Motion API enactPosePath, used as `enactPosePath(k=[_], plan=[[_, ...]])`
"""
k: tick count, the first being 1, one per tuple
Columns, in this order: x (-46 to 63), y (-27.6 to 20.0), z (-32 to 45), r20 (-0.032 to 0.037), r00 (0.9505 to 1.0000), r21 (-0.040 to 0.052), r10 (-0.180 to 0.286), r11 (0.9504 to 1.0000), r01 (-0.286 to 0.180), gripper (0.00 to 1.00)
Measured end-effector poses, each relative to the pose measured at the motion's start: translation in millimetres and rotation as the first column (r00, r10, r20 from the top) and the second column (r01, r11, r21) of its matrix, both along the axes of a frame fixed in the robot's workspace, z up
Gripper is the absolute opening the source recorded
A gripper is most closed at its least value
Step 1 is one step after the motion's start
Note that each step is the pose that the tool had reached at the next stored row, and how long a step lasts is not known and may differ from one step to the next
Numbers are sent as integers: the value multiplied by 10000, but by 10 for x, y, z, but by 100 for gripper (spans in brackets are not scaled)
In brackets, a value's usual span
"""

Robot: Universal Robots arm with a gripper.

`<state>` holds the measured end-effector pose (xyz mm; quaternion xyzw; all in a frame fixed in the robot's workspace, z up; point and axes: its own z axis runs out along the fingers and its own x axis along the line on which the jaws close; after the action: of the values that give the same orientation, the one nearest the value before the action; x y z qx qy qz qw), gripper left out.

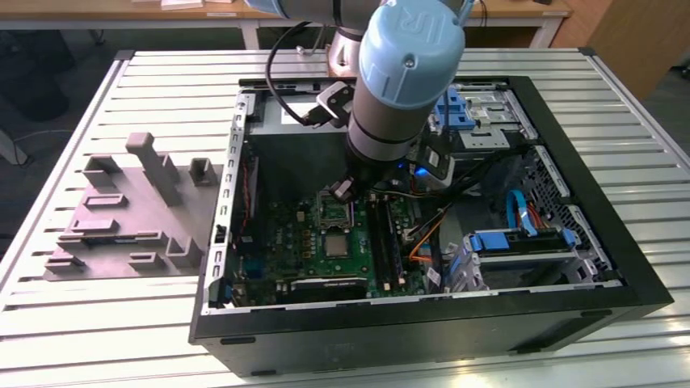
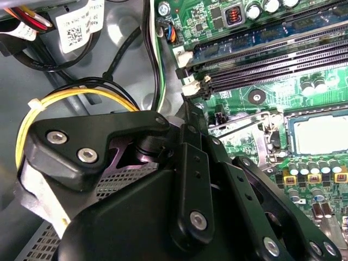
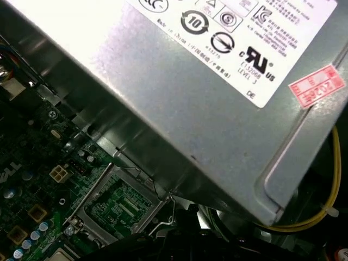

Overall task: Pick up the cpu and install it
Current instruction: 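Close the cpu cover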

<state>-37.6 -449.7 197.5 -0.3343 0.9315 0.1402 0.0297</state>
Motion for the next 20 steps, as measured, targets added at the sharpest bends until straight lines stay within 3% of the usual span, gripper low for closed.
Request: enactPosePath(k=[3, 7, 9, 20], plan=[[0, 2, -4, 1, 10000, -47, -1, 10000, 1, 11], [-1, 10, -4, -5, 10000, -271, 0, 9996, 0, 11], [-2, 14, -4, -7, 10000, -338, 0, 9994, 0, 11], [-24, 22, 20, -6, 10000, -395, 4, 9992, -4, 11]])
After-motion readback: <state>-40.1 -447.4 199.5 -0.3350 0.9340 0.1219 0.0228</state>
